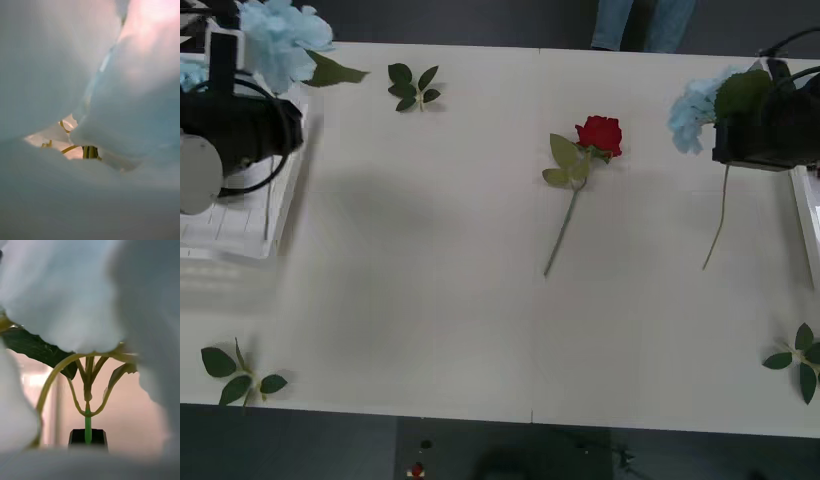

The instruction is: Put the red flowers into the right box and the blue flowers into the left box

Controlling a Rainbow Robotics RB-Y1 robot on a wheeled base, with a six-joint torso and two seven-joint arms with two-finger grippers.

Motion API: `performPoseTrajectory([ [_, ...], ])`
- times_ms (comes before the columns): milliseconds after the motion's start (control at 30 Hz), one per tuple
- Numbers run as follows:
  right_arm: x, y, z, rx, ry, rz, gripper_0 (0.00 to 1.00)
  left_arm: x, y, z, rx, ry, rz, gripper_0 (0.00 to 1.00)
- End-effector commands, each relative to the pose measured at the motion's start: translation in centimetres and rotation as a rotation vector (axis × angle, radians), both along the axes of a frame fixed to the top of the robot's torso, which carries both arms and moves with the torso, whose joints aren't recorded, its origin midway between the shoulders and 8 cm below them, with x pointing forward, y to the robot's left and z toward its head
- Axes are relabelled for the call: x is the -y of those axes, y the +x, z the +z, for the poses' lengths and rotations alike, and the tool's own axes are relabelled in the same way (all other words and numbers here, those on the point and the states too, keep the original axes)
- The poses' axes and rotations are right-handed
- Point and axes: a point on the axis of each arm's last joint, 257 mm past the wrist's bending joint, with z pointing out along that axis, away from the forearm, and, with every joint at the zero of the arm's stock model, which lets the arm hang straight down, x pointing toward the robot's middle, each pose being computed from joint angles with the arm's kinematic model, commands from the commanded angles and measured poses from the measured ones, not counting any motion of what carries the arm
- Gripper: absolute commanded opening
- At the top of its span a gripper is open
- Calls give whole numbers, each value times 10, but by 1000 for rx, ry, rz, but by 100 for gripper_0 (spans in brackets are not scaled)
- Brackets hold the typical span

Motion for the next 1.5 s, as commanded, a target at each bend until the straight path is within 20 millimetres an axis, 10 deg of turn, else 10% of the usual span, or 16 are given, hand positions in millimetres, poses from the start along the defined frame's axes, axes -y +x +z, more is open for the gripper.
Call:
performPoseTrajectory([
  [33,12,9,42,85,-32,104,0,-53,0,68,133,111,68,0],
  [533,-68,-35,103,317,429,594,0,-216,-36,66,77,185,351,0],
  [667,-94,-59,109,405,454,708,0,-222,-38,55,55,186,353,71],
  [833,-124,-88,121,501,493,830,0,-216,-40,44,40,197,323,89],
  [1000,-141,-101,136,625,478,908,0,-167,-46,24,5,206,141,89],
  [1300,-188,-105,149,712,578,880,0,61,-99,-45,-179,-155,-471,89],
  [1500,-209,-110,151,744,591,881,0,139,-125,-66,-195,-236,-701,90],
])
